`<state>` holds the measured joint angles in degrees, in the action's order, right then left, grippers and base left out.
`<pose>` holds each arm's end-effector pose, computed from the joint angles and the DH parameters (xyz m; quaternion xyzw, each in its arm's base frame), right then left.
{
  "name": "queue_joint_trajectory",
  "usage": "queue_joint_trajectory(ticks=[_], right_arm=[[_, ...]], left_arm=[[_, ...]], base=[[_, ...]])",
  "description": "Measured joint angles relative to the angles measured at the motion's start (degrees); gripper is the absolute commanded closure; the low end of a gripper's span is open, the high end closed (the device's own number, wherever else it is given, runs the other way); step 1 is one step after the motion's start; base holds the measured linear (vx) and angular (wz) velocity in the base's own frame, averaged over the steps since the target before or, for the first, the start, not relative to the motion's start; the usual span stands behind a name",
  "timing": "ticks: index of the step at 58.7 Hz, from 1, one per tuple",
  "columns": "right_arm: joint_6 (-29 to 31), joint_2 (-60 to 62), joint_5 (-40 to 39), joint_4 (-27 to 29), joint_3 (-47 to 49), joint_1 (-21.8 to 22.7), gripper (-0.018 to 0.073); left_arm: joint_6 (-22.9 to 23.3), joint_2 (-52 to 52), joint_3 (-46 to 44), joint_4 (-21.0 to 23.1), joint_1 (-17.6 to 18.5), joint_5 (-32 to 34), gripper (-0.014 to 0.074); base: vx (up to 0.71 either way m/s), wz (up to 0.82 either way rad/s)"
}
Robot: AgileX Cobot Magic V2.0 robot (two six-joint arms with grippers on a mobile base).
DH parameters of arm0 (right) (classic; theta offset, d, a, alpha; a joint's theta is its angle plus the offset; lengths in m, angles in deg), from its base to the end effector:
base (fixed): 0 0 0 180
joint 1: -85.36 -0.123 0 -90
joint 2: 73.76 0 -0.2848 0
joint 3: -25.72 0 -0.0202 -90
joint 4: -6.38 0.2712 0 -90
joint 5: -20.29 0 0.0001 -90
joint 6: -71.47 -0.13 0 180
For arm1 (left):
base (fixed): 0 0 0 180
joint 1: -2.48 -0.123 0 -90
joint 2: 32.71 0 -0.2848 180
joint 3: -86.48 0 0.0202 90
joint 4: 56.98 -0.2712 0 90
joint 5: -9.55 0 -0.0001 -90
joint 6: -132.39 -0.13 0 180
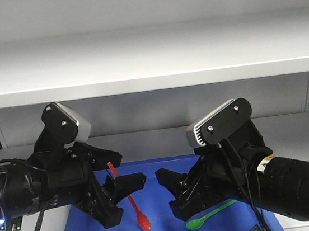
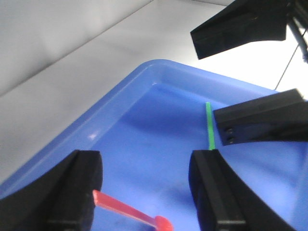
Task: Sort red and green spoons into left cabinet
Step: 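Open both grippers to drop the red and green spoons into the tray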
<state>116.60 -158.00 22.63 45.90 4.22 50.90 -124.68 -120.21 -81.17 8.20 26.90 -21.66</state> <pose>0.2964 0.2076 0.3130 -0.2837 0.7551 0.1572 0.5697 0.3051 -0.2058 0.3341 0.4017 0.7204 -0.2439 0.5101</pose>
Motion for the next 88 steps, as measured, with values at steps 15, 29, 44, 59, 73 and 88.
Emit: queue_joint_trajectory(ticks=[15, 29, 44, 59, 73, 88], right_arm=[[0.0, 0.0, 0.0, 0.0, 0.0, 0.0, -0.0011], [0.0, 0.0, 0.0, 0.0, 0.0, 0.0, -0.0011], [0.0, 0.0, 0.1, 0.0, 0.0, 0.0, -0.001], [0.0, 0.0, 2.8, 0.0, 0.0, 0.0, 0.0087], [-0.4, 0.1, 7.0, -0.1, 0.0, 0.0, 0.0423], [-4.1, 5.5, 11.4, -0.4, 0.0, 0.0, 0.0564]], left_arm=[[14.1, 0.8, -0.1, -10.2, 0.0, -5.8, 0.0169], [24.4, 0.8, -0.1, -22.2, 0.0, -8.8, 0.0278], [27.4, 1.0, -0.1, -24.6, 0.0, -10.6, 0.0433], [27.6, 4.2, -0.1, -24.8, 0.0, -13.3, 0.0601], [29.4, 8.8, 3.4, -24.8, 0.0, -12.8, 0.0597], [33.0, 18.1, 14.1, -24.8, 0.0, -6.6, 0.0597]], base=[[0.0, 0.0], [0.0, 0.0], [0.0, 0.0], [0.0, 0.0], [0.0, 0.0], [0.0, 0.0]])
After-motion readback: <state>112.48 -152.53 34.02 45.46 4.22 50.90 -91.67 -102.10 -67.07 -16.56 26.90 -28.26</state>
